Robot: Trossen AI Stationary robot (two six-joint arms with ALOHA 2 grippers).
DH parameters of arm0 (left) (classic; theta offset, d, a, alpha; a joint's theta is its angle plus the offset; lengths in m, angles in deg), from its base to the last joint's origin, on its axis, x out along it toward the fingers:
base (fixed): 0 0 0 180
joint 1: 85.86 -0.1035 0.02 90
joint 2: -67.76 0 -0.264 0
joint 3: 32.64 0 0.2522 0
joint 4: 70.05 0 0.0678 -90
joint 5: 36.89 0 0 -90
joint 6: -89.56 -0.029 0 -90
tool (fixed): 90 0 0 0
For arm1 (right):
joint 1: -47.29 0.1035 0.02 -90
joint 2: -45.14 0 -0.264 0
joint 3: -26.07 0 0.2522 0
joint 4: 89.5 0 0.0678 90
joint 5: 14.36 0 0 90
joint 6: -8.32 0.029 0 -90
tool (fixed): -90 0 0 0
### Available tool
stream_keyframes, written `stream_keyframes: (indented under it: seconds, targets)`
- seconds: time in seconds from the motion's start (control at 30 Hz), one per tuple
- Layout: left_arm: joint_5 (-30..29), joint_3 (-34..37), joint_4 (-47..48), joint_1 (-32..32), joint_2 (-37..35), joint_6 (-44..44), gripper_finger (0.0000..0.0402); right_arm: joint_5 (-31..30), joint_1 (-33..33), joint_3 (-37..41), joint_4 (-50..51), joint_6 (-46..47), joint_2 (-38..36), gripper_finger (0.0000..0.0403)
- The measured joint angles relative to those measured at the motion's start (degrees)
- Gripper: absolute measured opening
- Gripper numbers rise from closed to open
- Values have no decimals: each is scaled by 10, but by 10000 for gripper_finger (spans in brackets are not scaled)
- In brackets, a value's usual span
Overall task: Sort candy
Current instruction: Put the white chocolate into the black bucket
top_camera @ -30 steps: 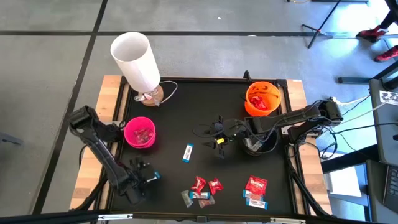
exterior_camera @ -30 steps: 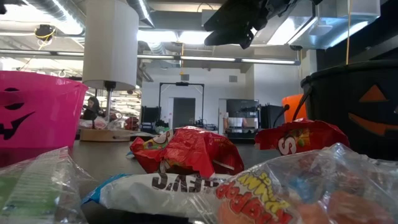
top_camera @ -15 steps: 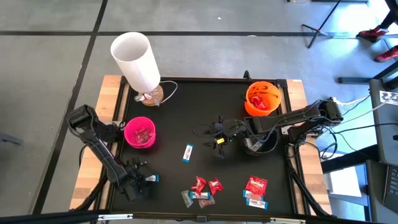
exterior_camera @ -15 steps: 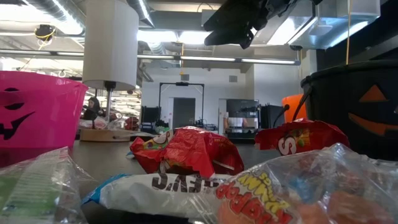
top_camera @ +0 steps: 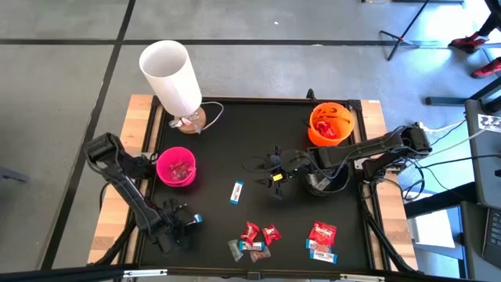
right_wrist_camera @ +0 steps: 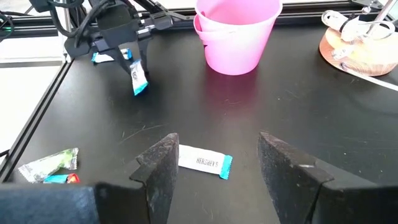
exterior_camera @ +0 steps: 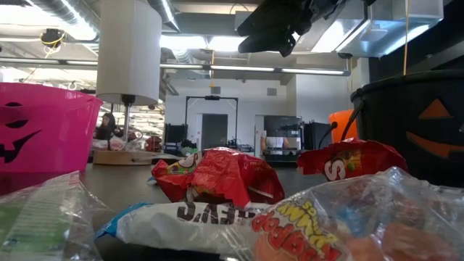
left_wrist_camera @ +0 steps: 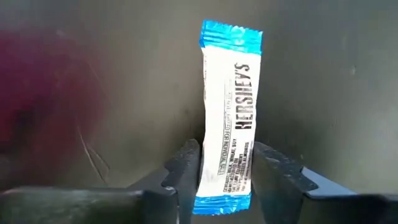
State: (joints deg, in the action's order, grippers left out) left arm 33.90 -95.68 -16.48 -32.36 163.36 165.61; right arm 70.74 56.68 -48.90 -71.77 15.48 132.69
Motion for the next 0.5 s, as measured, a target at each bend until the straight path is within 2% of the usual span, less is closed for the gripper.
stream_keyframes:
  seconds: [0.17,0.37,0.5]
  targets:
    - [-74,-14,2,-4,2,-15,111,0,0,0,0,0,0,216]
    - [-85,-38,4,-21,2,-68,101,0,0,0,0,0,0,216]
    - [-122,-65,15,-35,1,-123,101,0,0,0,-20,1,1,216]
